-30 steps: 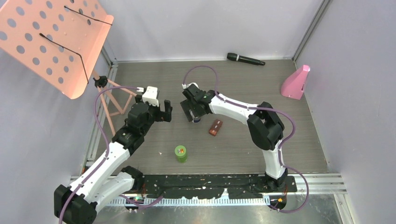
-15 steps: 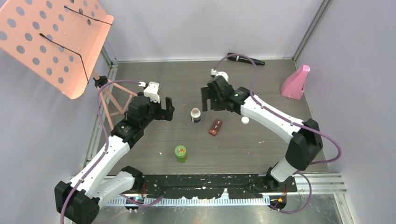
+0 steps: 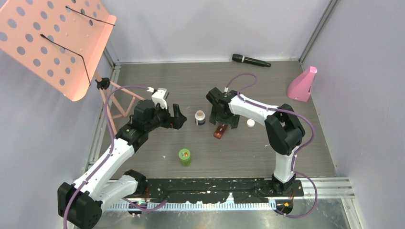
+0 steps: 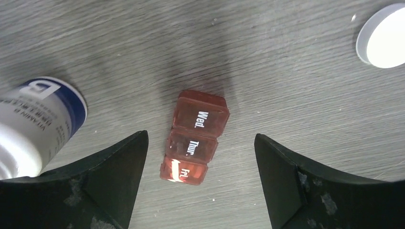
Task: Sort the pills into containers
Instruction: Pick up the pill container at the center of the board.
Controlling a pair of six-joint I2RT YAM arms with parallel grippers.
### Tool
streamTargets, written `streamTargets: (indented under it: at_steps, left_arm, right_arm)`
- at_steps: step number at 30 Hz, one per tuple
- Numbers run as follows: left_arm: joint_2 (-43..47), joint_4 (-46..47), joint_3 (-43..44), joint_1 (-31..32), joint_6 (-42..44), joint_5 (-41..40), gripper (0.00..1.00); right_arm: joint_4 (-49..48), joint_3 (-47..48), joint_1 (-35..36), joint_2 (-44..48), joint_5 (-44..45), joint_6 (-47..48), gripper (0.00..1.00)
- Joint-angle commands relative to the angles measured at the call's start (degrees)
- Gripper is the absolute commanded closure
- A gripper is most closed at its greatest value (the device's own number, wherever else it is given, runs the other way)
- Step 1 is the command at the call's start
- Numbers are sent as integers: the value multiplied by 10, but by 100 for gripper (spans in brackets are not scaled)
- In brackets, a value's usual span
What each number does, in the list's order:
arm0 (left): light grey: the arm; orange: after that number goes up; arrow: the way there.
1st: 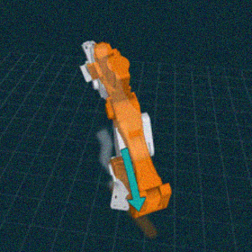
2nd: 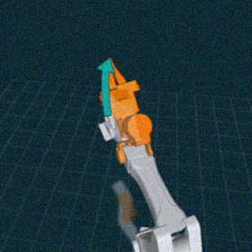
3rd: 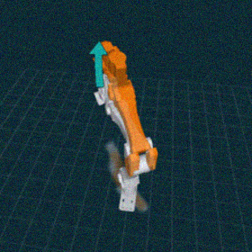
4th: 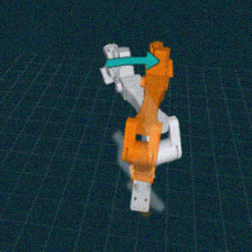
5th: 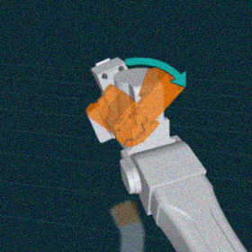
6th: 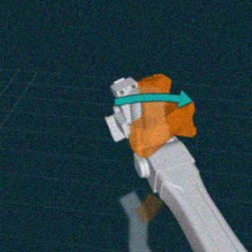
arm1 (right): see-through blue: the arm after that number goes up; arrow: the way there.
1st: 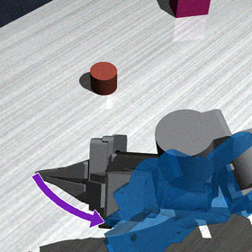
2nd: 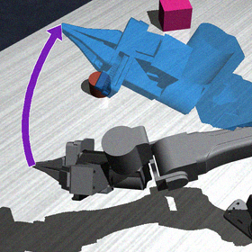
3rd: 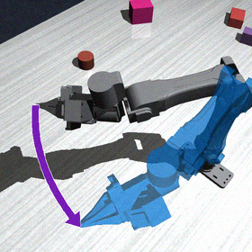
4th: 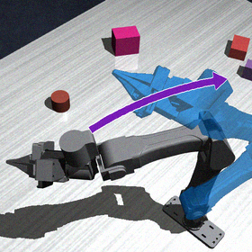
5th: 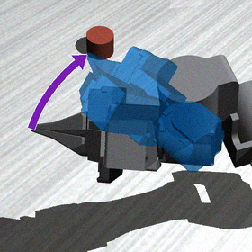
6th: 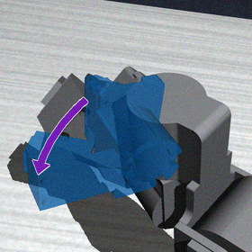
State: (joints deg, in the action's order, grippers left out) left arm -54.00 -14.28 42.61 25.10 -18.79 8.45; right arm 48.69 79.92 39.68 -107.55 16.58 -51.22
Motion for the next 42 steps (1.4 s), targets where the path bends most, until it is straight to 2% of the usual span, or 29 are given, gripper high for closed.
streamTargets:
  at_steps: [1,8,15,21,25,33,37,42]
  left_arm:
    - [6,31,-10,-1,-29,44,9]
    - [-3,46,-14,0,-51,61,10]
    - [-55,99,-18,16,-106,99,18]
    - [-94,139,-28,36,-141,108,22]
    - [-127,165,-32,41,-169,119,26]
    - [-183,202,-29,49,-199,108,29]
    - [-220,206,-18,53,-207,112,29]
    - [-246,249,-18,67,-253,119,31]
  right_arm:
    - [2,7,0,-6,24,-80,11]
    - [-12,0,0,-27,16,-94,15]
    - [-18,-8,0,-42,11,-98,17]
    - [-31,-6,-2,-49,48,-86,22]
    - [-42,-8,-4,-54,47,-85,29]
    - [-87,-35,-14,-40,52,-56,51]
    - [-87,-36,-17,-30,56,-39,55]
    - [-64,-32,-21,-1,39,-25,56]
